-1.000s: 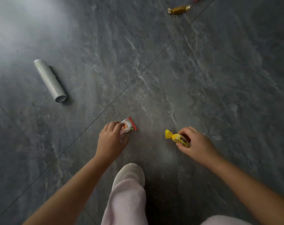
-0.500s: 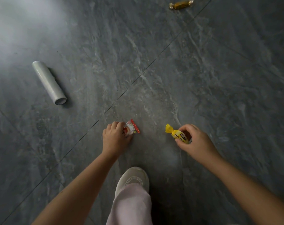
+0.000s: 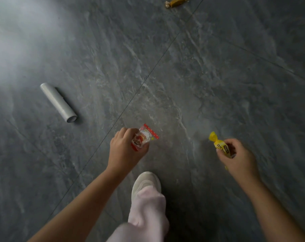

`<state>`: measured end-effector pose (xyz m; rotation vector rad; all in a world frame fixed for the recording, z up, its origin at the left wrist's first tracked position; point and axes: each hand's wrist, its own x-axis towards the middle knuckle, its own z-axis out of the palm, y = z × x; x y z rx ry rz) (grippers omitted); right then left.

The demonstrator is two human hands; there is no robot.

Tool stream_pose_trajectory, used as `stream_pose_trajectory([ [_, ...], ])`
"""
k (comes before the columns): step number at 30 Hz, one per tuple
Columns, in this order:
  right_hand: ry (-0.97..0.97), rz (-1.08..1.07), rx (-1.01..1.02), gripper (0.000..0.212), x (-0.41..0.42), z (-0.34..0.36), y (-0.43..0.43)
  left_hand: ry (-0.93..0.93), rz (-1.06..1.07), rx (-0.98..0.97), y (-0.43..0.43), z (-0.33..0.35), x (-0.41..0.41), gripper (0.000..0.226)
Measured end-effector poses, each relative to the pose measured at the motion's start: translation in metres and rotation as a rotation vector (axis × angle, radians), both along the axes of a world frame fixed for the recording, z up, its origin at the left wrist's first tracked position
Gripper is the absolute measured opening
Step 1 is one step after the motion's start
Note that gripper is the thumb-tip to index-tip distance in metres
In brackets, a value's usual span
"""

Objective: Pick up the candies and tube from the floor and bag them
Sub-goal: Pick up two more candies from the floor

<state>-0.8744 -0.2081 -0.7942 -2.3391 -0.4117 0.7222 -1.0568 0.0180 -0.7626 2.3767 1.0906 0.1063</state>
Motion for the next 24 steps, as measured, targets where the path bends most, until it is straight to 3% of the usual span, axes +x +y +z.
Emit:
stream_pose_trajectory([
  [7,-0.027,-0.152,0.044,0.017,-0.013,0.114,-0.027,0.033,-0.200,-0.028,-0.018,0.133,0.038,0.042],
  [15,-0.065,-0.178,0.077,0.018,-0.025,0.268,-0.061,0.019,-0.319,-0.045,-0.071,0.282,0.054,0.045],
  [24,-0.128,-0.411,0.066,0.015,-0.054,0.433,-0.160,-0.037,-0.586,-0.030,-0.170,0.442,0.061,0.050],
])
